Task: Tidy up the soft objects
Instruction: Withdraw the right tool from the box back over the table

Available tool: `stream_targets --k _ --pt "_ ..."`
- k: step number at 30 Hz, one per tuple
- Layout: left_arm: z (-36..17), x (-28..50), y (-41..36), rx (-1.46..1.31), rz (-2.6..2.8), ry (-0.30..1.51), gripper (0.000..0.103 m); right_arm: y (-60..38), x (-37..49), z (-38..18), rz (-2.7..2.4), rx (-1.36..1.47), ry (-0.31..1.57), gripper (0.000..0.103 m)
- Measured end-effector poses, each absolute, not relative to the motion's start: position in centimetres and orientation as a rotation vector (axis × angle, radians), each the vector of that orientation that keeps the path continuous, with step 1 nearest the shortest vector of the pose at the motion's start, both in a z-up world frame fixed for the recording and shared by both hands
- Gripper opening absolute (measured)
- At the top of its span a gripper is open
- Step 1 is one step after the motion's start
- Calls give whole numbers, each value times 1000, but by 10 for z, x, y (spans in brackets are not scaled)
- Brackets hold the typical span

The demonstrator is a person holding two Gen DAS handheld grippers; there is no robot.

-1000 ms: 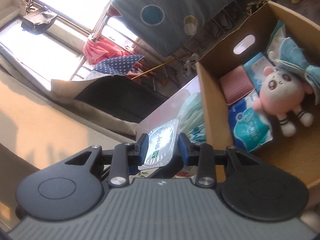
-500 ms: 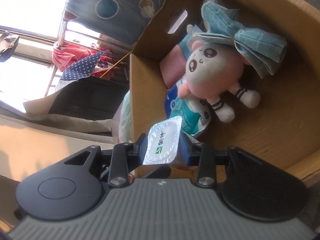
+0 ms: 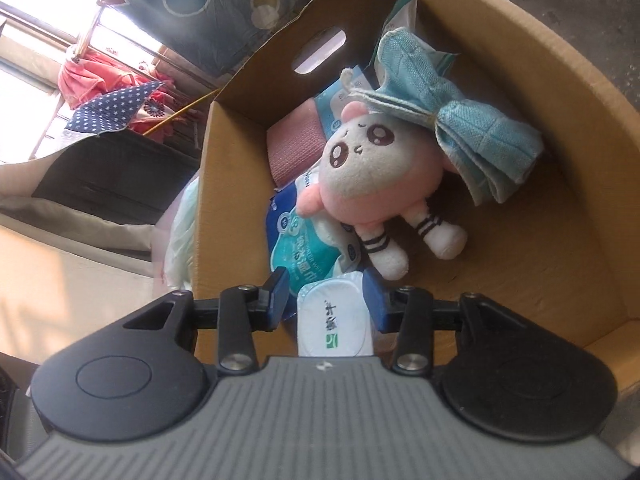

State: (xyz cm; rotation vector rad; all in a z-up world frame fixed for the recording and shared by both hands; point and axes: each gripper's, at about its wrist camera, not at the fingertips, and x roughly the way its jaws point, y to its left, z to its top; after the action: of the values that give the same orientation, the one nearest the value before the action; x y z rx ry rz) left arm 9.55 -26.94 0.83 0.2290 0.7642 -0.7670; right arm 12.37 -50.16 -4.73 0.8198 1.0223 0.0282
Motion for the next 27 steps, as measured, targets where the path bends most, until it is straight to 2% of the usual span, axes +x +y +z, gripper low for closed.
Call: stream_targets --k 6,18,27 --pt "10 97 -231 195 -682 789 55 -494 150 -66 10 748 1111 40" --pt "-7 80 -126 161 -485 827 55 -458 150 -80 137 848 1209 39" --pt "-15 55 -52 162 -277 786 59 -459 135 -32 64 746 1049 44"
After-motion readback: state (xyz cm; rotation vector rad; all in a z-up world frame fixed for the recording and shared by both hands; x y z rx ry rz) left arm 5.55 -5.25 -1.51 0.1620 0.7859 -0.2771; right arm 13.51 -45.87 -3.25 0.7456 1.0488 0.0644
